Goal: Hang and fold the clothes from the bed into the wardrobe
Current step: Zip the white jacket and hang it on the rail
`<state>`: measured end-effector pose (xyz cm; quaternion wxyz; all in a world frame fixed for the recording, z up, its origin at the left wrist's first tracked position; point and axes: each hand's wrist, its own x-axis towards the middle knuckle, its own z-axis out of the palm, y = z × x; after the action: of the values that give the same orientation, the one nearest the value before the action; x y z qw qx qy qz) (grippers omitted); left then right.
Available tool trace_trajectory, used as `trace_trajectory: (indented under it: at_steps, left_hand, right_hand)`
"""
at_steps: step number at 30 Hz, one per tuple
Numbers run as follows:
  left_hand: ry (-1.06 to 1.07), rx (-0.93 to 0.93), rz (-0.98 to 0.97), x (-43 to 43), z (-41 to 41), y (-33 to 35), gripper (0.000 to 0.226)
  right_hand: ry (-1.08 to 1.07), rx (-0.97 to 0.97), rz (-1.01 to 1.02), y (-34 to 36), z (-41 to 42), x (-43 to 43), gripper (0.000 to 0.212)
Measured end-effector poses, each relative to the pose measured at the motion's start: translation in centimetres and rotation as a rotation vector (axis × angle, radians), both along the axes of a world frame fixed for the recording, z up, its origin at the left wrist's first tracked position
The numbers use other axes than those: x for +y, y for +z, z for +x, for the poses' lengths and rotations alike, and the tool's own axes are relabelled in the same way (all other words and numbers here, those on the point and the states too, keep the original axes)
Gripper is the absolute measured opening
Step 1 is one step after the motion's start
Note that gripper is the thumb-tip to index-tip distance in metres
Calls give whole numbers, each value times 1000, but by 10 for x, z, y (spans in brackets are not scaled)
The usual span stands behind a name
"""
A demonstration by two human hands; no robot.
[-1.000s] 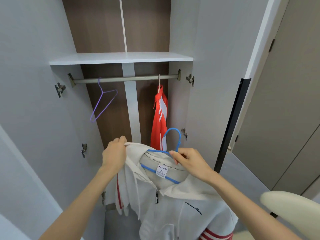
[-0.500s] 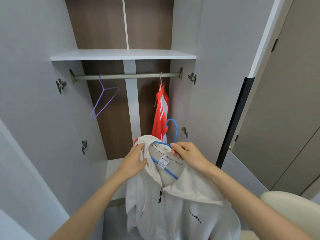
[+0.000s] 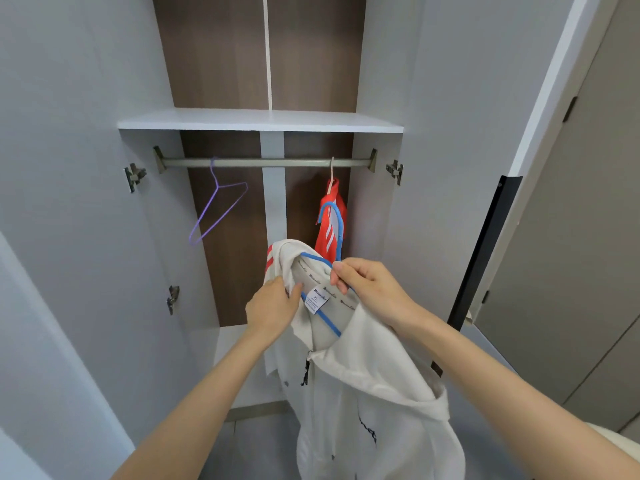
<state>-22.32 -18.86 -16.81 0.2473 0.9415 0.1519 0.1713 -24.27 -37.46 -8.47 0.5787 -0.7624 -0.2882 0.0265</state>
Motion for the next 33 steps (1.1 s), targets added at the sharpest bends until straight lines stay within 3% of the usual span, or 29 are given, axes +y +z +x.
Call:
trace_trajectory:
  at_steps: [7,10,12,16,24,33]
  left_hand:
    - [-122,-152,12,-1,5,11,42]
    - [-289,-36,-139,13,12,6,21]
    - [-378,85,-264,29,19,3,31]
    - [-329,134,-308,67,43,-3,52]
    - [-280,111,-323,158,126,8,40]
    - [-351,99,-327,208,209,37,27]
  right_hand:
    - [-76,47,25,-9,25,8,38]
    - [-91,67,30,-19,40,20,38]
    - [-114,76,39,-25,51,34,37]
    - [-47,98,-71,-35,81,65,38]
    - [3,57,-273,-27,165,150,41]
    - [-207,118,-119,-14,267,212,37]
